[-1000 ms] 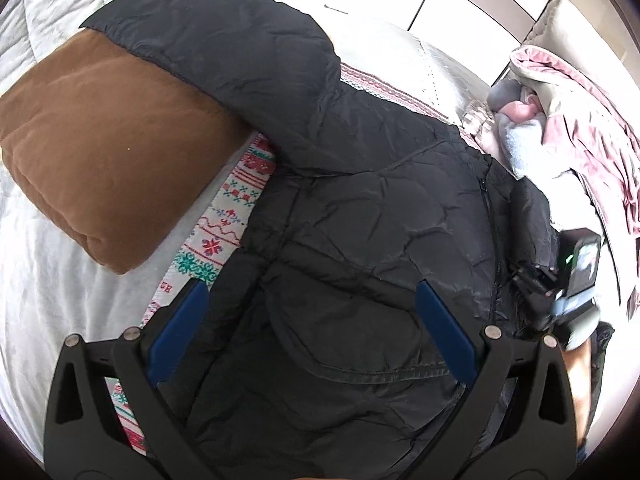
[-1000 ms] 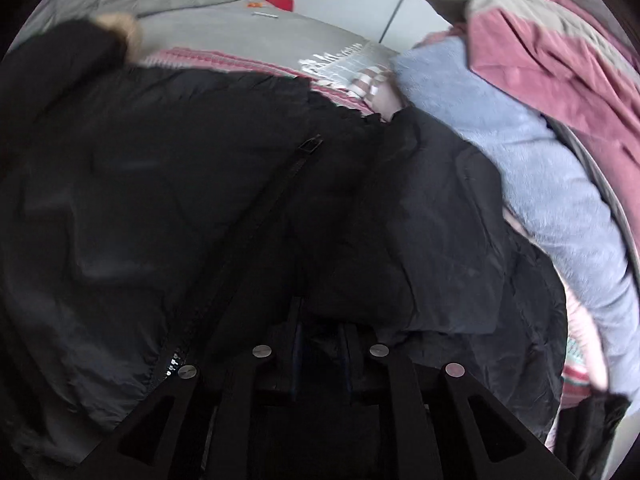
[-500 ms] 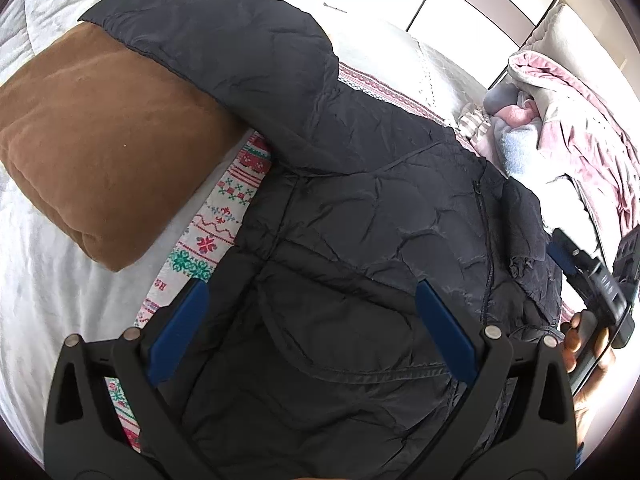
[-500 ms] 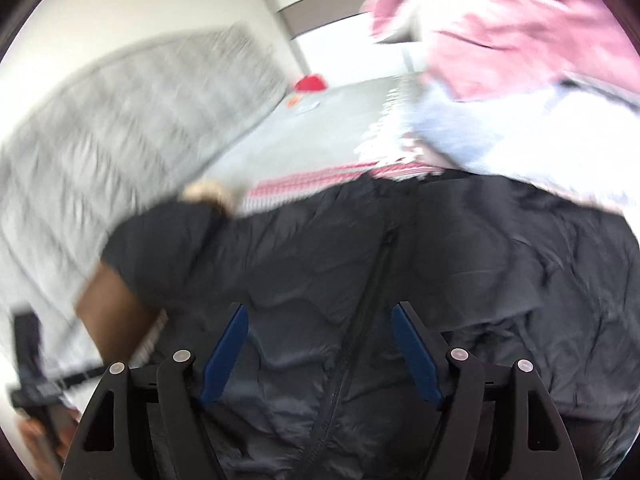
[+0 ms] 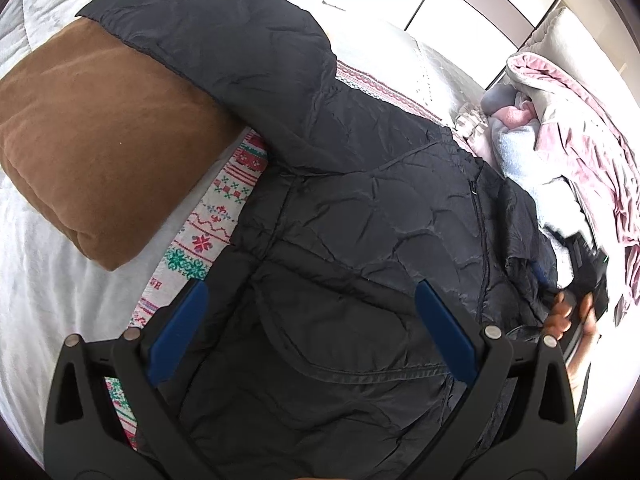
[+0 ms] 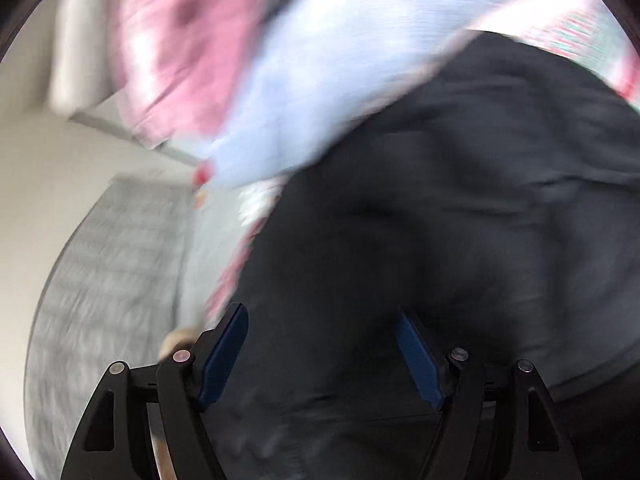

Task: Fold large clothes

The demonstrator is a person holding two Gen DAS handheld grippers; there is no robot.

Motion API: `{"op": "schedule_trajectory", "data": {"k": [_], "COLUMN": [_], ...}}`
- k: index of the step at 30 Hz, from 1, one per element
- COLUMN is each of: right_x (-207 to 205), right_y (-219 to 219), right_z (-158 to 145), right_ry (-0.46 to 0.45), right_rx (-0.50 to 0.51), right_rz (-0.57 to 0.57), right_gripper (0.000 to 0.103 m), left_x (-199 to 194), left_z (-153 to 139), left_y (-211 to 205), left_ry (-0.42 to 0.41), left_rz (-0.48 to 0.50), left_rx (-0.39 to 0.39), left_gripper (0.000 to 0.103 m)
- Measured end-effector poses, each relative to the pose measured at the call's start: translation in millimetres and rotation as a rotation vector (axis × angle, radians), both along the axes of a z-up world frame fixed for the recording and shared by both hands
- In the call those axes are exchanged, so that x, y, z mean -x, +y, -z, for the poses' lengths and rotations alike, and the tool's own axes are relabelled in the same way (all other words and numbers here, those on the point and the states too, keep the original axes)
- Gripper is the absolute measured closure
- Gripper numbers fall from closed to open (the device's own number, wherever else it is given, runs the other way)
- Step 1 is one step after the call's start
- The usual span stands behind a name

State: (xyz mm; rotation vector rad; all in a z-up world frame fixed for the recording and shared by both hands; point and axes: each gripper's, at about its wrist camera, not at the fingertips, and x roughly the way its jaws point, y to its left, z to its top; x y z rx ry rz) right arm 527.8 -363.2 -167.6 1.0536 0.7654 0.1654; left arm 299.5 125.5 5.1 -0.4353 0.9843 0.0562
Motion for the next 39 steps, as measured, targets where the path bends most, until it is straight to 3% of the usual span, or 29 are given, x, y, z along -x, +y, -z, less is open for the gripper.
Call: {"op": "schedule_trajectory", "data": {"k": [3,6,9,14,18,22,25,27,31,32,36,39], "right_x": [-9.3,-9.5,7.2,58.1,106.9,150.0,162.5,162.1,163.2,162.0,164.1,162.2], "right_y": [49.4,105.0,119.1,102.6,88.6,89.5,98.4,97.7,79.7,77.7,61.6,55.2], "right_z": [-36.0,-61.6,-74.0,-57.7,-62.6,-60.9,-50.2,-37.7,-33.3,-34.7,-30.7,-28.3], "right_ry": [-0.129,-0.171,-0.199,-0.055,0.039,0.058,0.05,0.088,0.114,0.113,0.123,0.129], "right_rx": [0.058,0.154,0.236,0.28,0.298,0.37,0.443,0.486,0.443,0.439,0.42,0.386], "right_rz": [-0.141,-0.329,-0.357,-0.343,-0.3,-0.311,-0.367,-0.384,-0.359,-0.353,-0.343,-0.333], "right_gripper": [0.027,0.028,0.027,0.027,0.027,0.022,0.019,0.018,0.018,0.018,0.018,0.018], "left_x": [-0.4,-1.8,-2.0,-2.6,-2.2,-1.6,-3.3,-8.8,-32.4,-40.1,-84.9,-113.4], "left_z": [1.2,3.7,5.4,4.4,0.9,-0.9,-1.8,-3.7,-20.6,-24.4,-36.0,-35.4], "left_y": [1.0,4.6,8.0,8.9,4.6,4.1,4.2,5.1,27.1,39.0,119.7,177.8], "left_ry": [0.002,0.009,0.012,0.003,-0.009,-0.014,-0.012,-0.004,-0.012,-0.014,-0.023,-0.042], "left_rz": [-0.008,-0.021,-0.037,-0.048,-0.048,-0.053,-0.059,-0.067,-0.094,-0.107,-0.237,-0.361], "left_rx": [-0.006,-0.004,-0.01,-0.051,-0.108,-0.148,-0.19,-0.258,-0.367,-0.356,-0.191,-0.172], "left_gripper": [0.0,0.0,0.0,0.0,0.0,0.0,0.0,0.0,0.0,0.0,0.0,0.0]}}
